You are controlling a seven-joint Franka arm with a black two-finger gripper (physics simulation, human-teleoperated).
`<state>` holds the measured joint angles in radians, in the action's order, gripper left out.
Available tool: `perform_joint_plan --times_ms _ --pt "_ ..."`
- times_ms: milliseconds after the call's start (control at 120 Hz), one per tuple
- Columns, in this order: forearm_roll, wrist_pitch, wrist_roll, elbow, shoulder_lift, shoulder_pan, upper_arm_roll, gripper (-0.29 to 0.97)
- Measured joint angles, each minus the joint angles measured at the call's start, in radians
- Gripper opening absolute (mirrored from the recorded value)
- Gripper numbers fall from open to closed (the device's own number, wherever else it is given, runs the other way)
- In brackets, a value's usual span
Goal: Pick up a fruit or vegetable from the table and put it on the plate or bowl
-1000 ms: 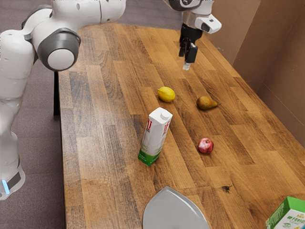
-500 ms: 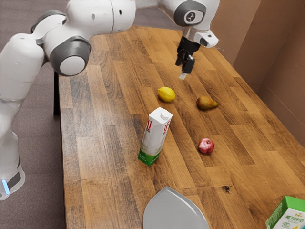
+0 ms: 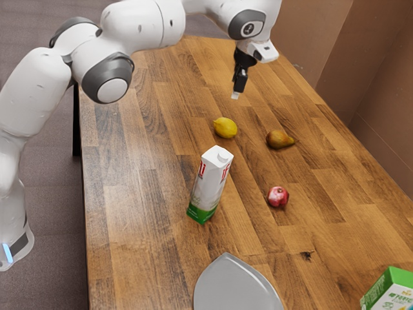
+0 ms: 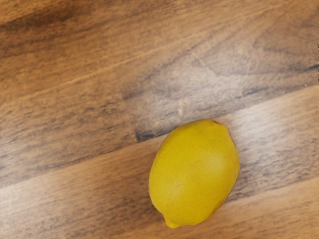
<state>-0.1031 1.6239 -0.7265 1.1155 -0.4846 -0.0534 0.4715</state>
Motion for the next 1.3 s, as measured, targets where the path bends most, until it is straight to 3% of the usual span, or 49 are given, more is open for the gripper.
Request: perform_joint_plan --times_ms 242,517,792,1300 --pt "-0.034 0.042 -0.109 -0.006 -0.104 0.017 -0.003 0.68" --pt "-0.057 0.067 -0.191 -0.013 -0.117 0.026 -0.047 0.68" --pt "-0.034 0.06 -0.22 0.164 0.019 0.013 -0.049 0.68" --pt "-0.022 0.118 -0.239 0.238 0.007 0.013 -0.055 0.68"
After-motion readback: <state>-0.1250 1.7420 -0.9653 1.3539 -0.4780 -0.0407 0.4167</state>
